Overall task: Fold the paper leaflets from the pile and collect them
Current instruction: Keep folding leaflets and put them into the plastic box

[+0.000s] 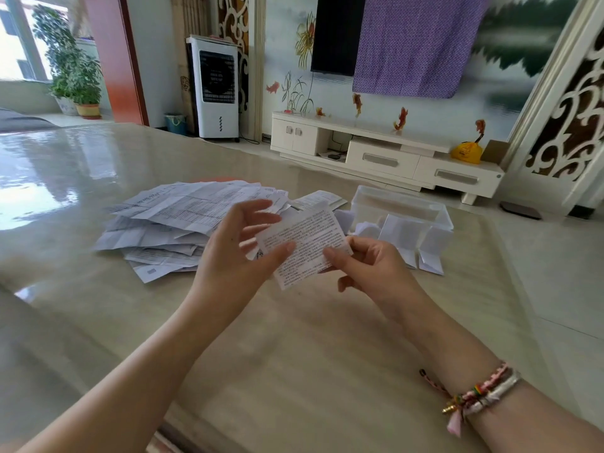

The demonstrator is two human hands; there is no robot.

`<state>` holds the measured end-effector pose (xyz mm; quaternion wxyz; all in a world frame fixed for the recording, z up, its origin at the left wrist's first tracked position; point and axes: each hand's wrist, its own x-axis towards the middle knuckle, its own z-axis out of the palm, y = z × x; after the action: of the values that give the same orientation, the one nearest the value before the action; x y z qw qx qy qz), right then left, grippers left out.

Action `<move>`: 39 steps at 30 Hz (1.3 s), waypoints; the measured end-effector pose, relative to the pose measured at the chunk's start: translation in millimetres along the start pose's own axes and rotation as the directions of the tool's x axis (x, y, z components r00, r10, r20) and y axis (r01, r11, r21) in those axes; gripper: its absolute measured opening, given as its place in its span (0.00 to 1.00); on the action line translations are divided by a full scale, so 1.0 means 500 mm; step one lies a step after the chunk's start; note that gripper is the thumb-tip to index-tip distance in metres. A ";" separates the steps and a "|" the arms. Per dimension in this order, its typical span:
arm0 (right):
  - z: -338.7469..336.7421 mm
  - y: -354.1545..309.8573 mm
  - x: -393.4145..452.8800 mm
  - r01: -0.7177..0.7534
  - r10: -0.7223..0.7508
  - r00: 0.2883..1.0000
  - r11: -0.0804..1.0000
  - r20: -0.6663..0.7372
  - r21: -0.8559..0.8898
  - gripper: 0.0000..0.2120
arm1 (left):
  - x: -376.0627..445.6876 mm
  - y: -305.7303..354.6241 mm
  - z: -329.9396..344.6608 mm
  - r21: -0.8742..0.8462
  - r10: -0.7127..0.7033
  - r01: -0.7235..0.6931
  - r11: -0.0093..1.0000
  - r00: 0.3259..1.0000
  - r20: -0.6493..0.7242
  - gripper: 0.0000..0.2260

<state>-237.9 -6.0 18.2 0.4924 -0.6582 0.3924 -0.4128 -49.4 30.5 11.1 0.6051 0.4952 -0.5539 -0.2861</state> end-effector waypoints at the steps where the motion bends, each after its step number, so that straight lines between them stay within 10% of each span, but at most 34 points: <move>1: -0.002 -0.002 0.000 0.019 -0.019 1.000 1.000 -0.005 0.005 0.09 | 0.002 0.001 -0.001 -0.009 -0.050 0.050 0.999 0.999 0.020 0.23; 6: -0.007 -0.006 -0.003 0.111 -0.110 0.994 0.993 -0.018 0.034 0.05 | 0.002 0.003 0.007 -0.241 -0.270 0.314 0.918 0.942 0.199 0.20; 14: -0.009 -0.007 -0.005 0.095 -0.095 0.995 0.995 -0.034 0.001 0.17 | 0.018 0.006 0.006 -0.253 -0.292 0.321 0.913 0.945 0.148 0.17; 20: -0.015 -0.002 0.001 0.056 -0.058 0.997 0.997 -0.047 -0.045 0.06 | 0.009 0.011 0.016 -0.129 -0.157 0.182 0.975 0.970 0.184 0.04; 24: -0.017 0.000 0.002 0.098 -0.100 0.993 0.995 -0.065 -0.027 0.05 | 0.006 0.023 0.019 -0.224 -0.205 0.278 0.934 0.932 0.299 0.20; 28: -0.018 -0.005 -0.004 0.130 -0.129 0.992 0.990 -0.011 0.054 0.15 | 0.000 0.018 0.025 -0.146 -0.241 0.299 0.943 0.916 0.321 0.11; 39: -0.017 -0.004 -0.002 0.097 -0.087 0.992 0.989 -0.091 0.113 0.12 | 0.013 -0.001 0.032 0.004 -0.226 0.226 0.974 0.973 0.045 0.05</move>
<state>-246.1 -7.6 21.3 0.4931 -0.6273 0.3575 -0.4853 -63.3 19.8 11.8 0.5563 0.5480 -0.5074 -0.3644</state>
